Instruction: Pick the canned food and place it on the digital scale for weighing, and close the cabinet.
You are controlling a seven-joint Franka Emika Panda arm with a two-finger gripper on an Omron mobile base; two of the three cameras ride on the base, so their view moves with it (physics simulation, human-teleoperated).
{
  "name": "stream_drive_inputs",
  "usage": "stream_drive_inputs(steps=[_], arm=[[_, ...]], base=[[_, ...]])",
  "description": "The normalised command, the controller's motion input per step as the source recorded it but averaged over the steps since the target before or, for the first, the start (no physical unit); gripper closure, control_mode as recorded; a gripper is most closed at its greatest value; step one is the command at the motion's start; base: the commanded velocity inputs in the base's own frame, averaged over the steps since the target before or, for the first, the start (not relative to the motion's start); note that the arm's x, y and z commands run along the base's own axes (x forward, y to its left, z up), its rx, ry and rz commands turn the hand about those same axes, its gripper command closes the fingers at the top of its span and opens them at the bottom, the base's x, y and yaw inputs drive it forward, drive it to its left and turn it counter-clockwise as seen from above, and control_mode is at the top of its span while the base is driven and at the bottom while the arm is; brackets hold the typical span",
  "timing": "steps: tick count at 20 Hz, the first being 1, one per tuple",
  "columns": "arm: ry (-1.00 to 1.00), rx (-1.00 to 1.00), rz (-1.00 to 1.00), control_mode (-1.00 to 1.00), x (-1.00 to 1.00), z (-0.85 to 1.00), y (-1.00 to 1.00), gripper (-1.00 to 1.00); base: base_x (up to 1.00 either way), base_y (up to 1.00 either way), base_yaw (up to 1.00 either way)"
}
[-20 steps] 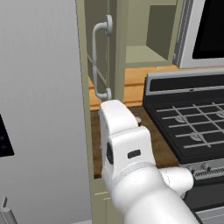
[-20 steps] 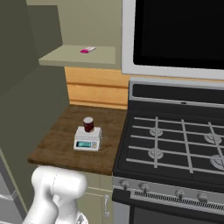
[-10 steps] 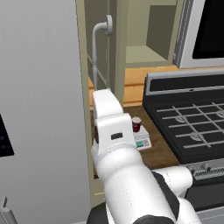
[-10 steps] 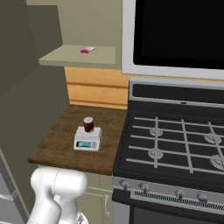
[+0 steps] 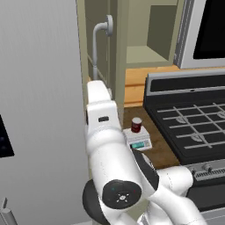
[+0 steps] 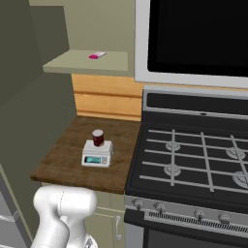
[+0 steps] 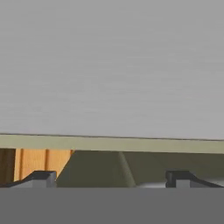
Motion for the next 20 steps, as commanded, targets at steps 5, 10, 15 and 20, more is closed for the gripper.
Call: stream_drive_inputs(steps=[5, 10, 15, 20], arm=[[0.0, -0.02, -0.05, -1.0, 0.49, -0.09, 0.12, -1.0], [0.0, -0.01, -0.05, -1.0, 0.57, -0.04, 0.02, -1.0], [-0.15, 0.0, -0.1, -1.0, -0.03, 0.26, -0.44, -1.0], [-0.01, 0.02, -0.09, -1.0, 0.43, 0.08, -0.8, -1.0]], base=[[0.0, 0.0, 0.0], [0.0, 0.0, 0.0], [0.0, 0.0, 0.0], [0.0, 0.0, 0.0]])
